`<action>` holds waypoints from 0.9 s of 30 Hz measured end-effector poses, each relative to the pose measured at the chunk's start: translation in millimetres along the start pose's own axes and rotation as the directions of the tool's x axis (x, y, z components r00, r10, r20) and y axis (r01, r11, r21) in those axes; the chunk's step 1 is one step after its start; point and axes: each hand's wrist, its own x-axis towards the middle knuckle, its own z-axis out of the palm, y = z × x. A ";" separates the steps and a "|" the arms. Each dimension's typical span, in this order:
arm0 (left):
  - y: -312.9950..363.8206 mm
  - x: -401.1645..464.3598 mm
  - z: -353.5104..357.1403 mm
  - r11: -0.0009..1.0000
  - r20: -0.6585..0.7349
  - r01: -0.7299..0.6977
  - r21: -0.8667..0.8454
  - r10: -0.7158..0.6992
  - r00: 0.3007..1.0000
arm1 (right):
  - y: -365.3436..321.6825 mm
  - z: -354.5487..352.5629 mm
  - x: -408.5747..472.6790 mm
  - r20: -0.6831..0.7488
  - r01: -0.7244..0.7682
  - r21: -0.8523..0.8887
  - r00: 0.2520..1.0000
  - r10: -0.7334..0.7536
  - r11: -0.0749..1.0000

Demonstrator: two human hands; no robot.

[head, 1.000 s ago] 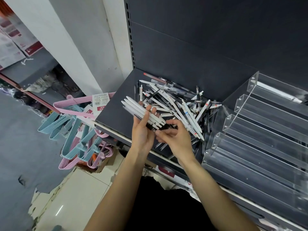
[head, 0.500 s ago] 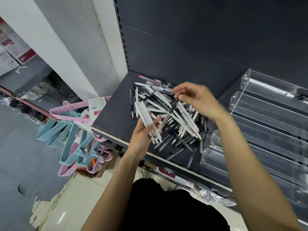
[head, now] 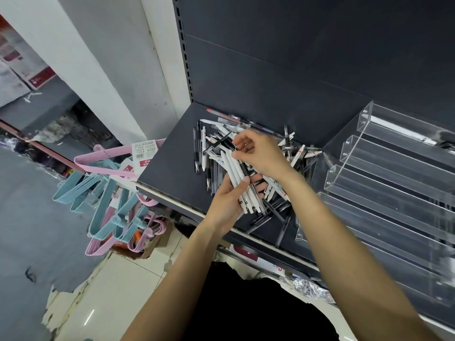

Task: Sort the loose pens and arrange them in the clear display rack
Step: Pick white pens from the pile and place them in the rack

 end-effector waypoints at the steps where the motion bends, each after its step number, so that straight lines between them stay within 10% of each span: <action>1: -2.2 0.8 2.0 1.000 -0.022 -0.004 -0.013 0.004 1.000 | -0.4 0.8 -3.2 -0.017 0.001 0.019 1.000 -0.001 1.000; 9: -16.3 5.3 39.0 0.933 -0.176 -0.232 -0.273 0.189 0.966 | 25.8 -40.8 -108.3 -0.234 0.044 -0.184 0.968 -0.087 0.982; 19: -107.7 -14.1 167.8 0.953 -0.124 -0.244 -0.178 0.225 0.967 | 74.2 -114.8 -211.6 -0.313 -0.093 0.582 0.891 0.329 0.808; 27: -149.5 -12.9 234.6 0.988 0.021 -0.128 -0.089 0.131 0.991 | 122.5 -183.7 -248.6 -0.500 -0.115 0.292 0.828 0.254 0.949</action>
